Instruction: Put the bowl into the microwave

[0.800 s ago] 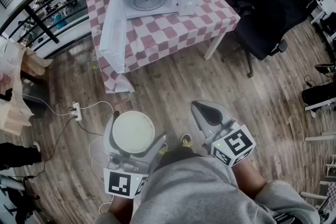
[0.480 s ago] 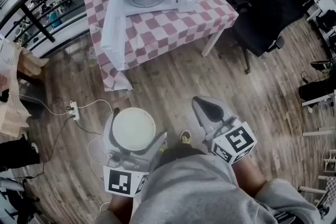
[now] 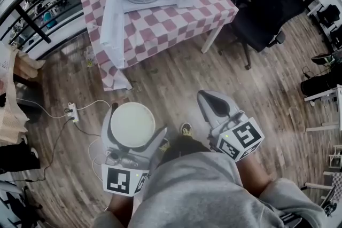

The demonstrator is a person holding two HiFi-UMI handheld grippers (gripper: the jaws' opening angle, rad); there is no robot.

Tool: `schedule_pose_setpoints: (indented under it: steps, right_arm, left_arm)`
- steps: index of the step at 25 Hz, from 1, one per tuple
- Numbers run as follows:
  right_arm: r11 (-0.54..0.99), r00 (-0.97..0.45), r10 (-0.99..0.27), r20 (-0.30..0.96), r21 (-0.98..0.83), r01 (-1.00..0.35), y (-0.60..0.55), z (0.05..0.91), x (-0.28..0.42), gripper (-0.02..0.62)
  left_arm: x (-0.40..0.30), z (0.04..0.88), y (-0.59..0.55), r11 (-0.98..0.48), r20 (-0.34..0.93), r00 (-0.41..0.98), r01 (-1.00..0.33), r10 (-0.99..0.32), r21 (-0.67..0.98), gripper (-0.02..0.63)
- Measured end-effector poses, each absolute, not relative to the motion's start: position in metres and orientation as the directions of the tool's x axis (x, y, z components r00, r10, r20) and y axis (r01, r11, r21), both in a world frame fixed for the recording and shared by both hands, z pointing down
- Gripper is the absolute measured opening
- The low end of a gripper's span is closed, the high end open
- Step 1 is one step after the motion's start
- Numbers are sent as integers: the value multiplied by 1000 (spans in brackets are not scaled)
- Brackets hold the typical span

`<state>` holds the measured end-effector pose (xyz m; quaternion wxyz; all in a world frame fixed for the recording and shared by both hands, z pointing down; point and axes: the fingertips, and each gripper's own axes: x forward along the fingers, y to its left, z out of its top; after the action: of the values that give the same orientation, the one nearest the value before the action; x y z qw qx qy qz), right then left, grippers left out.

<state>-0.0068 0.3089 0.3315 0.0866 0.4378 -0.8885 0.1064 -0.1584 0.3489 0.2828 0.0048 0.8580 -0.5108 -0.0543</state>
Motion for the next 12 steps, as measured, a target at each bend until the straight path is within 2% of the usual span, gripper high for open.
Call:
schedule_pose_setpoints:
  steps: [12]
  right_arm:
    - [602,-610,-748,261,-119,-789,305,340,7,-5]
  left_arm:
    - [-145,284,348,-469,-79,464,-880,-882,74,537]
